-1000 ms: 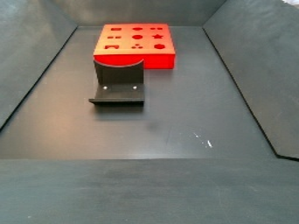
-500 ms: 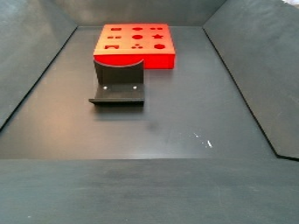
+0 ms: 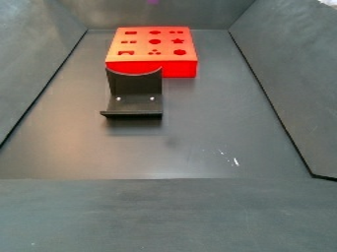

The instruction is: Insert the rectangle object.

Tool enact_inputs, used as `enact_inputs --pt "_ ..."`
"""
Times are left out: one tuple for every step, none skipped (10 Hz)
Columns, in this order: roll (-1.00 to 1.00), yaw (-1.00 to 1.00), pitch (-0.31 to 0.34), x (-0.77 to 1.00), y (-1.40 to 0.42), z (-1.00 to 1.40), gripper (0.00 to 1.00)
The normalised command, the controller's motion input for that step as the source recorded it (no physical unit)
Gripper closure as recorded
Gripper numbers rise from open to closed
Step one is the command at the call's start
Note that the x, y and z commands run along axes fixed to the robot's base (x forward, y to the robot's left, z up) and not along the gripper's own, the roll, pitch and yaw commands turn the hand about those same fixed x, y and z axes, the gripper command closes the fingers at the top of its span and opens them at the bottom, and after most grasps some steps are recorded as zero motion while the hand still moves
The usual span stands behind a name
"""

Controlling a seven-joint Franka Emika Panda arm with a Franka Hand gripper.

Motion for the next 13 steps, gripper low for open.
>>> enact_inputs --pt "0.24 0.23 0.04 0.75 -0.3 -0.31 1.0" --pt "0.17 0.17 0.0 0.86 -0.25 -0.19 1.0" --pt "0.04 0.19 -0.036 0.9 -0.03 -0.09 1.0" --pt "0.0 0.14 -0.083 0.91 0.0 -0.21 1.0" --pt "-0.01 0.13 -0.167 0.85 0.0 -0.26 1.0" --pt "-0.09 0.09 -0.223 0.85 0.0 -0.37 1.0" --pt "-0.07 0.03 -0.243 0.87 0.0 -0.38 1.0" --pt "-0.03 0.0 -0.267 0.88 0.0 -0.36 1.0" --pt "0.0 0.0 -0.251 0.9 0.0 -0.3 1.0" --pt "0.11 0.0 -0.169 0.86 0.0 -0.24 1.0" --pt "0.5 0.0 0.13 0.78 -0.05 -0.1 1.0" --pt "0.5 0.0 0.374 0.54 -0.02 0.0 1.0" --pt "0.44 0.0 0.471 0.35 -0.03 0.11 1.0"
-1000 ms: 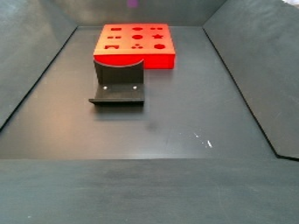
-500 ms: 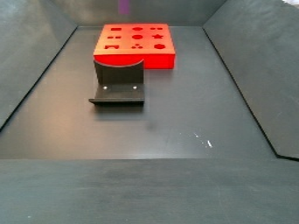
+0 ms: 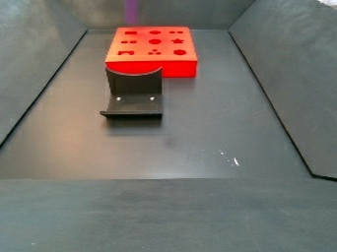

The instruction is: Insert the rectangle object.

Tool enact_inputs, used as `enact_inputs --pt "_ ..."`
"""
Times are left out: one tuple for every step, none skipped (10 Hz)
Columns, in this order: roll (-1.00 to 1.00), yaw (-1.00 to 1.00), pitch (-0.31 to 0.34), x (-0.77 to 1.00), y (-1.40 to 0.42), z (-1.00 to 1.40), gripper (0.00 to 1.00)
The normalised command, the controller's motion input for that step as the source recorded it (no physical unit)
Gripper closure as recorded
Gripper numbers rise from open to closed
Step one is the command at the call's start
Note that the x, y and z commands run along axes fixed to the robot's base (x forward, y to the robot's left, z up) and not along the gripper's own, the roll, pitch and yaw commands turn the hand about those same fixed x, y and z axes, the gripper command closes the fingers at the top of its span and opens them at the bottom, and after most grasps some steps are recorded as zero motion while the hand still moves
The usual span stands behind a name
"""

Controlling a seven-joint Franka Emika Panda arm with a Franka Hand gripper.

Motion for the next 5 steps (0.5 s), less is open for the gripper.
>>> enact_inputs --pt "0.38 0.0 0.461 0.44 0.0 0.0 1.0" --pt "0.16 0.0 0.253 0.49 -0.03 -0.1 1.0" --pt "0.06 -0.01 0.071 0.67 -0.09 -0.23 1.0" --pt "0.04 -0.02 0.0 0.73 -0.07 -0.25 1.0" --pt "0.08 0.0 0.0 0.68 0.0 -0.25 1.0"
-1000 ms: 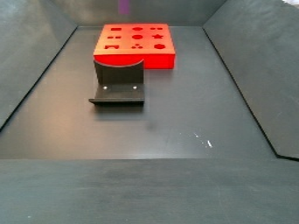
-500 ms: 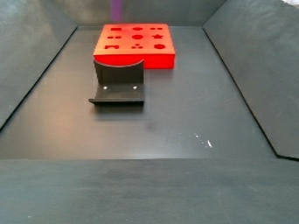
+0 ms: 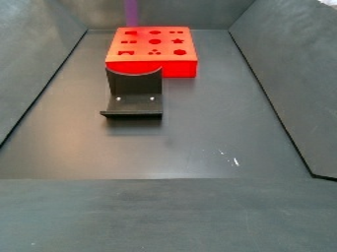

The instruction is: Insert the rectangle object.

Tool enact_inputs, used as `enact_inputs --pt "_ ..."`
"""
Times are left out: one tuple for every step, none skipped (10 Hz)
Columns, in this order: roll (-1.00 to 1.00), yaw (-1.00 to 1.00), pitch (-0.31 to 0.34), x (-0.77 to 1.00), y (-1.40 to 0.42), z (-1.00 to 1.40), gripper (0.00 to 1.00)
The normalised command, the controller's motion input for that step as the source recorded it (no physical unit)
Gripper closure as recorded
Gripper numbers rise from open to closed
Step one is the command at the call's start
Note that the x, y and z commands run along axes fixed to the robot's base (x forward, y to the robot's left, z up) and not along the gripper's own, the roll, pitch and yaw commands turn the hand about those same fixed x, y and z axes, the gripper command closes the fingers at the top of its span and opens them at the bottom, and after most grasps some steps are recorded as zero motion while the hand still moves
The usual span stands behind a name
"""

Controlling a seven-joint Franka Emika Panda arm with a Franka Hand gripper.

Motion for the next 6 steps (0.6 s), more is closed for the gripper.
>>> enact_inputs --pt "0.08 0.0 0.0 0.46 0.0 -0.06 1.0" --pt "0.03 0.12 0.0 0.57 0.0 0.0 1.0" --pt "0.11 0.08 0.0 0.28 0.0 0.0 1.0" --pt "0.02 0.0 0.0 -0.01 0.0 0.0 1.0" --pt "0.0 0.0 0.0 -0.05 0.0 -0.01 1.0" --pt "0.03 -0.01 -0.007 -0.09 0.0 -0.1 1.0"
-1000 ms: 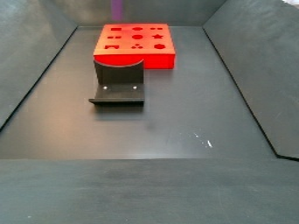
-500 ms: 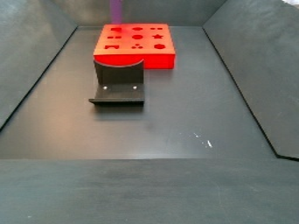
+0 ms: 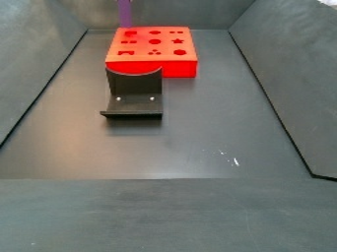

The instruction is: Insert the rectangle object.

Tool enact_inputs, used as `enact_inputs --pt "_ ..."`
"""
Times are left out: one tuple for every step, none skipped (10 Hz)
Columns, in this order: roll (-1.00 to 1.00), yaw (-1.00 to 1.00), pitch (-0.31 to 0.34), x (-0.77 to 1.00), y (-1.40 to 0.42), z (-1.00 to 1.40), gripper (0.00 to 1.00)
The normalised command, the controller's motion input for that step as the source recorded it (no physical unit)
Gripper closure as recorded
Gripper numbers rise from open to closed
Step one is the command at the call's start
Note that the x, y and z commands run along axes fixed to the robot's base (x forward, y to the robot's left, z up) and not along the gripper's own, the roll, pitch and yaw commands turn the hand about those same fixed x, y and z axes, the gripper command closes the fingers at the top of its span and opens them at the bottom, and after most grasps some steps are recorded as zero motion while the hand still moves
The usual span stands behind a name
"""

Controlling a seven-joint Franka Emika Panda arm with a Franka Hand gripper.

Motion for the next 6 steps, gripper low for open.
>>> enact_inputs --pt "0.11 -0.11 0.0 -0.15 0.0 -0.23 1.0" --pt "0.12 -0.17 0.0 -0.19 0.0 -0.2 1.0" --pt "0.08 -0.13 0.0 -0.11 0.0 -0.13 1.0" --pt "0.04 -0.06 0.0 0.0 0.0 -0.07 1.0" --pt "0.06 -0.08 0.0 0.09 -0.04 -0.1 1.0" --pt "0.07 -0.1 0.0 0.12 -0.05 -0.1 1.0"
